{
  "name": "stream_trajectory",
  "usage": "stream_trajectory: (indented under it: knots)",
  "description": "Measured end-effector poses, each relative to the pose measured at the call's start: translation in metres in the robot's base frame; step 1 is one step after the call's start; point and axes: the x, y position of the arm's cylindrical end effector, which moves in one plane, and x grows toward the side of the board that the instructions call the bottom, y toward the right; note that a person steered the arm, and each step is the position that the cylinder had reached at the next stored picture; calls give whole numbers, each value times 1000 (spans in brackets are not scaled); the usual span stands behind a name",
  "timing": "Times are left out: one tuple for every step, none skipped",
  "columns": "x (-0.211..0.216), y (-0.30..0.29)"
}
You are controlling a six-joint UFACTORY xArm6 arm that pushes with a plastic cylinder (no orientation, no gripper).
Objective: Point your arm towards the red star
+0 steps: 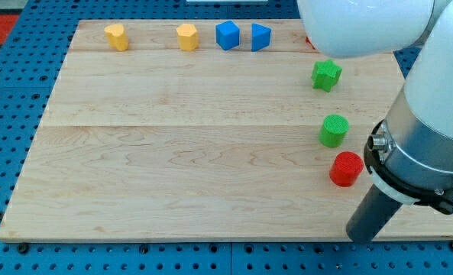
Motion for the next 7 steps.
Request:
stream_trajectory:
  knots:
    - [0, 0]
    - [0, 6]
    - [-1, 40]
    - [-4, 57]
    - [-12, 72]
    - [-13, 112]
    - [-27, 138]
